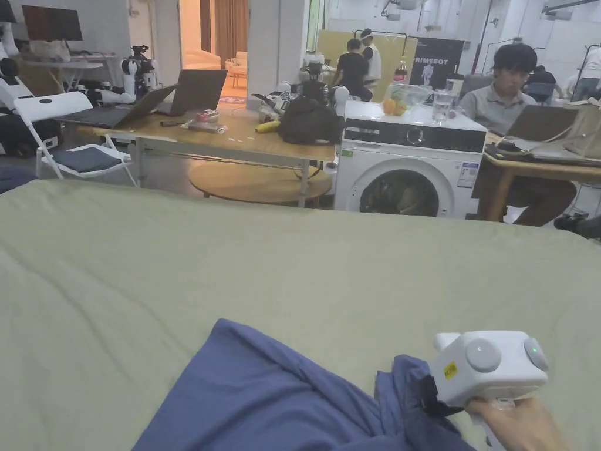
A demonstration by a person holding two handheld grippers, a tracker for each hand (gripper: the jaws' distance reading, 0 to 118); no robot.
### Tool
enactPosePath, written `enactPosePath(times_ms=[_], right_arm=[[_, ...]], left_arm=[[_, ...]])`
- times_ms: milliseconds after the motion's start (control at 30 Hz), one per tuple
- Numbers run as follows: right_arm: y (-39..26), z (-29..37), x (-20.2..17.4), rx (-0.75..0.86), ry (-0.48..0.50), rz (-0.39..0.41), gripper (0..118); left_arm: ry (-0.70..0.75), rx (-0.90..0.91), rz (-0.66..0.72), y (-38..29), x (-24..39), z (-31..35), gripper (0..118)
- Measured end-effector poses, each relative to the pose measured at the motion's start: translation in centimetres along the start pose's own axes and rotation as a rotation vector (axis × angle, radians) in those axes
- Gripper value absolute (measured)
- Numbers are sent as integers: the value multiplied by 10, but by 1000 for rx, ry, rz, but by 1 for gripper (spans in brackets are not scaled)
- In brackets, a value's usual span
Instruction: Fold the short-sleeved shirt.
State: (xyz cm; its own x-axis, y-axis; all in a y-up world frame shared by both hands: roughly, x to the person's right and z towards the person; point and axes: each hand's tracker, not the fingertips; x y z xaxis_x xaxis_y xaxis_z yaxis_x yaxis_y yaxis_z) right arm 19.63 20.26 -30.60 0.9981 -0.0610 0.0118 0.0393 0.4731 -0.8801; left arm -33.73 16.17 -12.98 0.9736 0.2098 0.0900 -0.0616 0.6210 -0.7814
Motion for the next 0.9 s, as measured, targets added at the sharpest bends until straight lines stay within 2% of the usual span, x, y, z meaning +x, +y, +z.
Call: enactPosePath(times_ms=[67,167,333,500,600,733,800,900], right_arm=[[0,23,4,82,8,-9,0],[-3,77,10,213,60,7,0],[-14,179,25,427,88,22,0],[-24,277,48,639,98,-33,0],[-25,321,58,763,66,-53,0],[-10,361,64,897,31,-63,0],[13,376,64,910,-18,-52,0],[55,388,65,935,-31,-74,0]], left_arm=[[-9,9,1,-1,-2,5,0],[-46,84,75,-3,-9,19,0],[-100,346,71,20,7,81,0],[-182,608,-7,91,42,157,0],[-227,695,-78,147,59,181,0],[-133,860,-210,222,94,200,0],[-130,891,-221,266,109,203,0],[-116,896,-212,324,124,205,0]])
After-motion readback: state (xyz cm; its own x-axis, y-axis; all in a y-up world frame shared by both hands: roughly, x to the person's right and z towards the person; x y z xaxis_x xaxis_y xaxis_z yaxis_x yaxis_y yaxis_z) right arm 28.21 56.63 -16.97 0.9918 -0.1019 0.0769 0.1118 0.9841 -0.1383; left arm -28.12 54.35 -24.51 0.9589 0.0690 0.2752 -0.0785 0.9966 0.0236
